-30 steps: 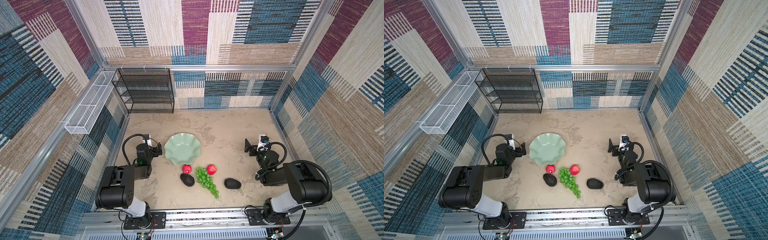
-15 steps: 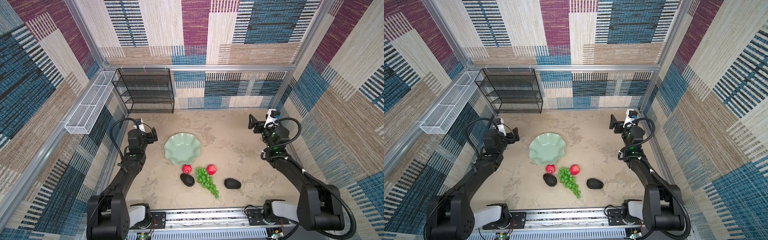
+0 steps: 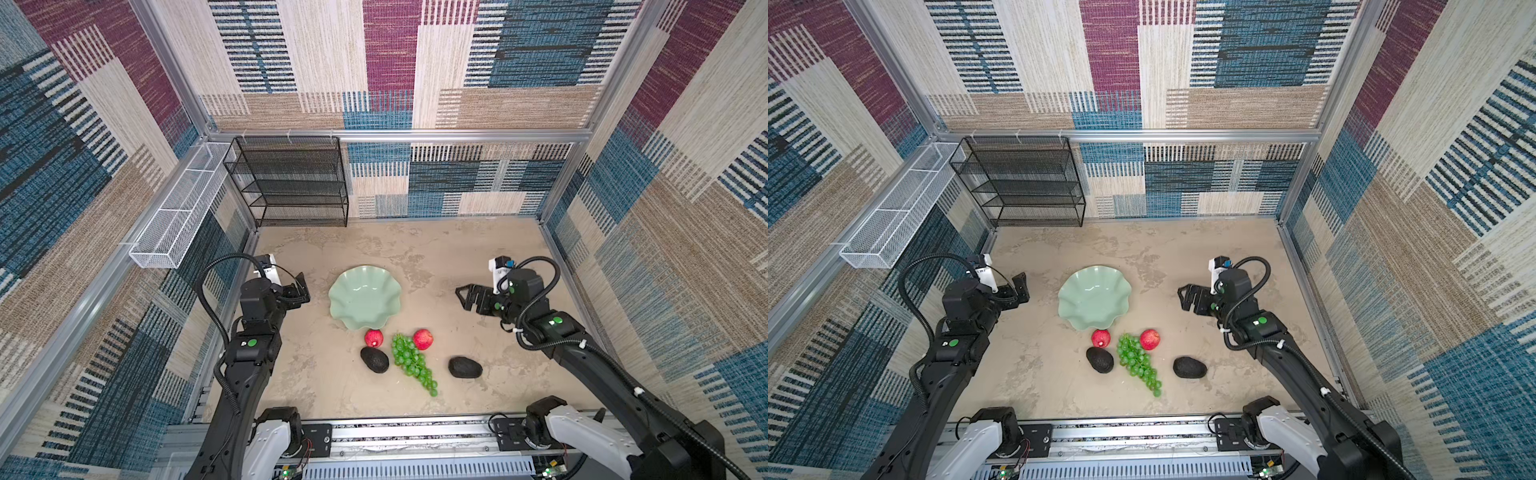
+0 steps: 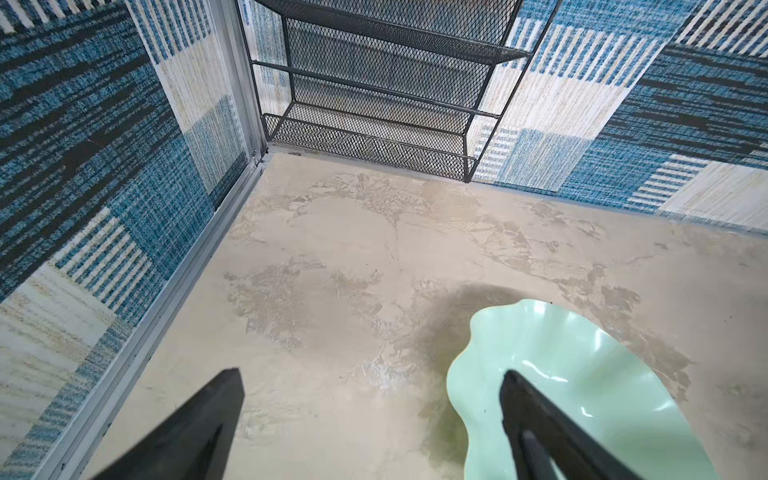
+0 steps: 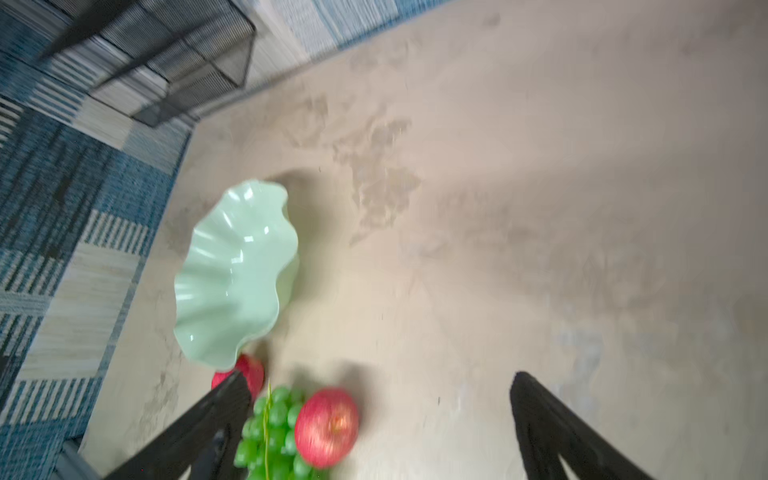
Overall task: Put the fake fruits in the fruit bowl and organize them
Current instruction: 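Lower the right gripper onto the farther avocado while the left arm rises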
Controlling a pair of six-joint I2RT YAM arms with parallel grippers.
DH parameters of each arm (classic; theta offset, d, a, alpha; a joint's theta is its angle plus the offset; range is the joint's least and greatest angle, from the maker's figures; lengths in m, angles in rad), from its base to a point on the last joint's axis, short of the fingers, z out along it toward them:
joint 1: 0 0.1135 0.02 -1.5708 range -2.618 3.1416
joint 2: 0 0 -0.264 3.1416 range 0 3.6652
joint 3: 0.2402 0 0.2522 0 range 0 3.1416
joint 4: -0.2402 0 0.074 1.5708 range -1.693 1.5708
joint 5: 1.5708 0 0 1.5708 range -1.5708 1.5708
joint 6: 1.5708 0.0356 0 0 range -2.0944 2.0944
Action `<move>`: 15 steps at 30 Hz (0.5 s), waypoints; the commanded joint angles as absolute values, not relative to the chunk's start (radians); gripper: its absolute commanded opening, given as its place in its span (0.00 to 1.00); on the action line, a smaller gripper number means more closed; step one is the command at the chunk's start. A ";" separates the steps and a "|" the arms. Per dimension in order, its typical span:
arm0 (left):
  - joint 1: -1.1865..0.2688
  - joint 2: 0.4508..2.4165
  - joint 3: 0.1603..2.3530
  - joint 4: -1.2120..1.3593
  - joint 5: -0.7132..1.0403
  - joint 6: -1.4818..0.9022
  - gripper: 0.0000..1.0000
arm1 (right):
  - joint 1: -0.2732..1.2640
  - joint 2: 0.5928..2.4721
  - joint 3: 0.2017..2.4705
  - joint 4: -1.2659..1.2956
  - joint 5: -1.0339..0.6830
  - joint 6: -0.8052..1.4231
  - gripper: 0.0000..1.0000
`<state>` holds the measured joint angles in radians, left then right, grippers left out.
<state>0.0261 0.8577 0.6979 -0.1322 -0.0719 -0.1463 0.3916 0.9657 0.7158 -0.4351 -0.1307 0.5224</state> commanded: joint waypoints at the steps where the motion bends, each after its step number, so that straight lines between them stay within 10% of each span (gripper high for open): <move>1: 0.028 0.872 0.729 -0.150 -0.031 -0.168 0.99 | 0.511 0.893 0.670 -0.710 0.009 0.801 1.00; 15: 0.028 0.859 0.732 -0.157 0.012 -0.172 0.99 | 0.775 0.799 0.610 -0.858 -0.030 1.178 1.00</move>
<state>0.0288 0.8619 0.7277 -0.1616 0.0044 -0.1585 0.7498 0.7918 0.6178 -0.8474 0.0067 1.0946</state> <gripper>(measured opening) 0.991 0.996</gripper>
